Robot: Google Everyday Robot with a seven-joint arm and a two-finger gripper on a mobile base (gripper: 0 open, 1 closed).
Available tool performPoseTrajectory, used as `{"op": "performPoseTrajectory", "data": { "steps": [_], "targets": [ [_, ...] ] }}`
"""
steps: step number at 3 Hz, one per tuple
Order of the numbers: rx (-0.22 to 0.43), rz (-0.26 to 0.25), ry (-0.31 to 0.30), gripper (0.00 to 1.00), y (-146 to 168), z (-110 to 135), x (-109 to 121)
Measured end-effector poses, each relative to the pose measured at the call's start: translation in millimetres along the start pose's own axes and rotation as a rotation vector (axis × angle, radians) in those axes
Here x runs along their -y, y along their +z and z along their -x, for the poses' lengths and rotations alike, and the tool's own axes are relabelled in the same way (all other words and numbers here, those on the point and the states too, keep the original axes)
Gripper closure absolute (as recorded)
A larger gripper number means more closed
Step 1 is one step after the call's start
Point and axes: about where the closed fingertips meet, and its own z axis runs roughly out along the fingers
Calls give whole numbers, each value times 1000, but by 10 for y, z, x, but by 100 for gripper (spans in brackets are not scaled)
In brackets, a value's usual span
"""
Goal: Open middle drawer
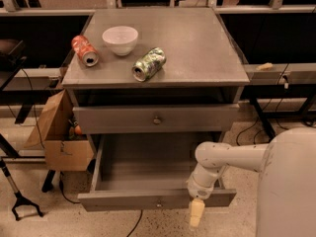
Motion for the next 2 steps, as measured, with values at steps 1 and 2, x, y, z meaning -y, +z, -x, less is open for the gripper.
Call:
{"op": "performPoseTrajectory", "data": {
  "steps": [1, 2],
  "targets": [
    [0, 0, 0, 19, -6, 5, 20],
    [-3, -5, -20, 42, -22, 54, 62]
  ]
}}
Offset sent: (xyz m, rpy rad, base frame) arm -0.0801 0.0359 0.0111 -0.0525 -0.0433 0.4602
